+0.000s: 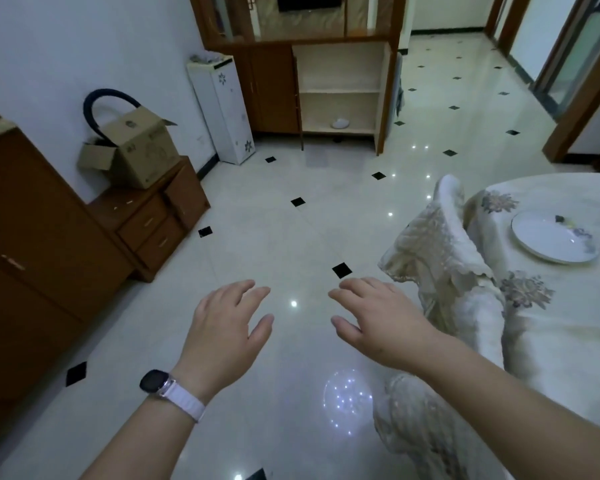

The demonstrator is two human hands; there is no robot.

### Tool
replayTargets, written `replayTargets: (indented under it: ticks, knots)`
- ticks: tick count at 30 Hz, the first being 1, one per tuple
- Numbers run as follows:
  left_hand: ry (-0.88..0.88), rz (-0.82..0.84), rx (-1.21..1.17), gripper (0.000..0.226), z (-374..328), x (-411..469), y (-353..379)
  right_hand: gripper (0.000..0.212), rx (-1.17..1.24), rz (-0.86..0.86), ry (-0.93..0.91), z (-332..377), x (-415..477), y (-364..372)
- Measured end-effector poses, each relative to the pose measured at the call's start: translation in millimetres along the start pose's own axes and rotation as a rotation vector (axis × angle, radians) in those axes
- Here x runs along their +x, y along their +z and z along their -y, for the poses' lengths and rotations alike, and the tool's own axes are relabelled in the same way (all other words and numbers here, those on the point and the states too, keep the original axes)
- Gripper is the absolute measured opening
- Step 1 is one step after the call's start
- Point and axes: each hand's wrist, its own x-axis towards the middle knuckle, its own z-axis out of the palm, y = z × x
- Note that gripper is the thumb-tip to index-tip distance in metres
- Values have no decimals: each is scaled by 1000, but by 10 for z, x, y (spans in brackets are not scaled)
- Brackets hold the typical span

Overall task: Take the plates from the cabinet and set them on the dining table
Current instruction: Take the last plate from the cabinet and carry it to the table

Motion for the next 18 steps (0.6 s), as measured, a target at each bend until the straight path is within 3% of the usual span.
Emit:
replayTargets:
  ticks: [9,18]
  knots:
    - [-17,22,9,46,349,746,103,63,65,12,-60,-140,932,-70]
    - [24,29,-41,45,1268,1589,404,65,67,18,-3,53,2075,92]
